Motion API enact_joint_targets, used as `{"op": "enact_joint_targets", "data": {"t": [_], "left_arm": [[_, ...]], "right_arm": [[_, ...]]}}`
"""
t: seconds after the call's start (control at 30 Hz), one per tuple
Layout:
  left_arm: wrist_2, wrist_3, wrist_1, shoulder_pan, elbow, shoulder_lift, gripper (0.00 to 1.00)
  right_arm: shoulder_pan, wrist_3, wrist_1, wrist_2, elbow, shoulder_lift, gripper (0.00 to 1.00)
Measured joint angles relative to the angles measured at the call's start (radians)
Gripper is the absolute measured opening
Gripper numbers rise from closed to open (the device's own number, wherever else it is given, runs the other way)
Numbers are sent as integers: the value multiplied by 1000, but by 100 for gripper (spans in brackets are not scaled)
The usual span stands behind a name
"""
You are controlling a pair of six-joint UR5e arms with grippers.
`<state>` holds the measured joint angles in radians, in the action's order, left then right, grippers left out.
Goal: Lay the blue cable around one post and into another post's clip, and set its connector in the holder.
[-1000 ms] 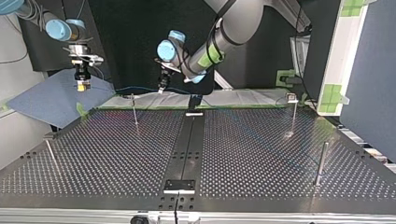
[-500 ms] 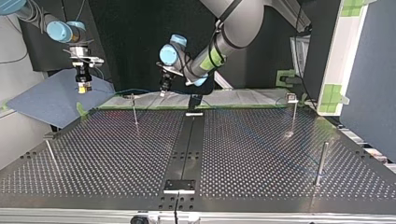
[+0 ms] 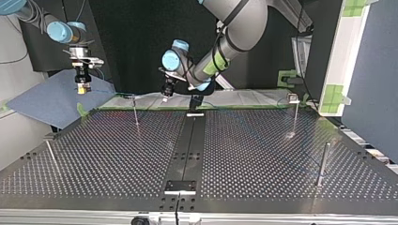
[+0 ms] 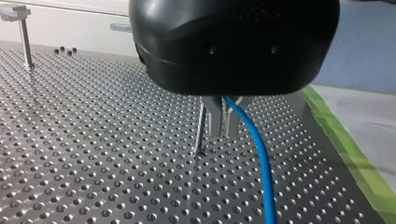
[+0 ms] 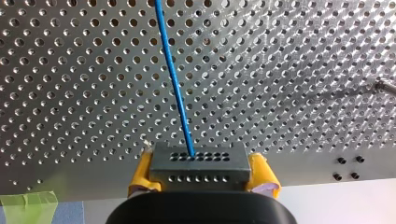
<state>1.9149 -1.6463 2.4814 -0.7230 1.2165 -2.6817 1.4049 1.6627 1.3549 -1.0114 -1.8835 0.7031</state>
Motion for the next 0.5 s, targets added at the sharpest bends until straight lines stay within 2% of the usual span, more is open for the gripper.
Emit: {"op": "enact_joint_targets", "data": {"t": [0.5], "left_arm": [[-8, 17, 12, -20, 11, 0, 1]], "right_arm": [[2, -4, -3, -1, 0, 0, 24]]}}
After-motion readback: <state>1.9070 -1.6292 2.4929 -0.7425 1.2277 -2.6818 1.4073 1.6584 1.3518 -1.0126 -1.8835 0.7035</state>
